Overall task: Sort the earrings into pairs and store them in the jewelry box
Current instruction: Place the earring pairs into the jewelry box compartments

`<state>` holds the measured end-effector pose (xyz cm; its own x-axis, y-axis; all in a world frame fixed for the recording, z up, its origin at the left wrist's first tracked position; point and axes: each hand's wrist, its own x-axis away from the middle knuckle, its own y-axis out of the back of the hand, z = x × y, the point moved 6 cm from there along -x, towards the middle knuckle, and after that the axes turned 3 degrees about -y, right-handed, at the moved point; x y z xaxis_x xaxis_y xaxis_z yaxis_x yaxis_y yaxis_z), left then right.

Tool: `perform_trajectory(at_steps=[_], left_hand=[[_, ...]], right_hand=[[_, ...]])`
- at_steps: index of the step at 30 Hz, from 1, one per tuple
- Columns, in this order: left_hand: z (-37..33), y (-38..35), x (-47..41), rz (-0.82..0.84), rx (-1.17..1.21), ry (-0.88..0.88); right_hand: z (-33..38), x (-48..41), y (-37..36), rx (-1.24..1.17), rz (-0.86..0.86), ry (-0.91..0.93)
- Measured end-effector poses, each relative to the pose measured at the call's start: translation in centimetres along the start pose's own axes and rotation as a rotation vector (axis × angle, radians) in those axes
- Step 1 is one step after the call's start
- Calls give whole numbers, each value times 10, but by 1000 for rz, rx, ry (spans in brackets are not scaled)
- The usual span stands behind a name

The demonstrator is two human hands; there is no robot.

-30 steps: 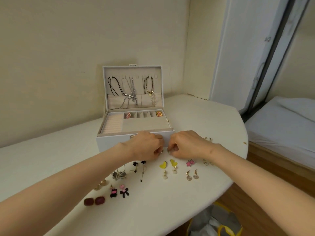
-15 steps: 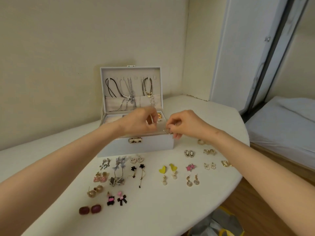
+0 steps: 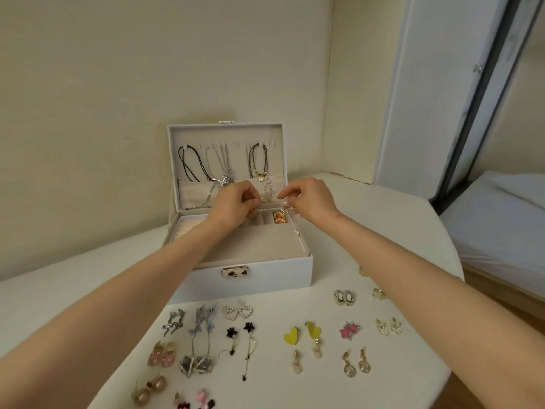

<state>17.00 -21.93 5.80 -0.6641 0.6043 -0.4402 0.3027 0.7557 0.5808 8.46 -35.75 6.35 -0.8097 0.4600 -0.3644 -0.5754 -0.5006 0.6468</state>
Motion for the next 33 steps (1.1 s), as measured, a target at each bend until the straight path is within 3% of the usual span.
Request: perform_trajectory(at_steps=[6,10,15,25,29,33], left_hand=[[2,3,-1,-162,-223,-122],[4,1,1,-154,-348,-109],[6,3,1,-161,-380,-90],[8,7,2,-183,-394,-62],[8,7,2,-186,-395,-57],[8,8,3,-189,-388,-56]], right_hand=[[15,-15,-21,108,93,159],[18,-19,-34,261,195,222],[18,-19,-33,420,186,245],[17,-20,-31,198,255,196],[18,-21,-33,255,174,199],[13,-18,-39,127,193,158]])
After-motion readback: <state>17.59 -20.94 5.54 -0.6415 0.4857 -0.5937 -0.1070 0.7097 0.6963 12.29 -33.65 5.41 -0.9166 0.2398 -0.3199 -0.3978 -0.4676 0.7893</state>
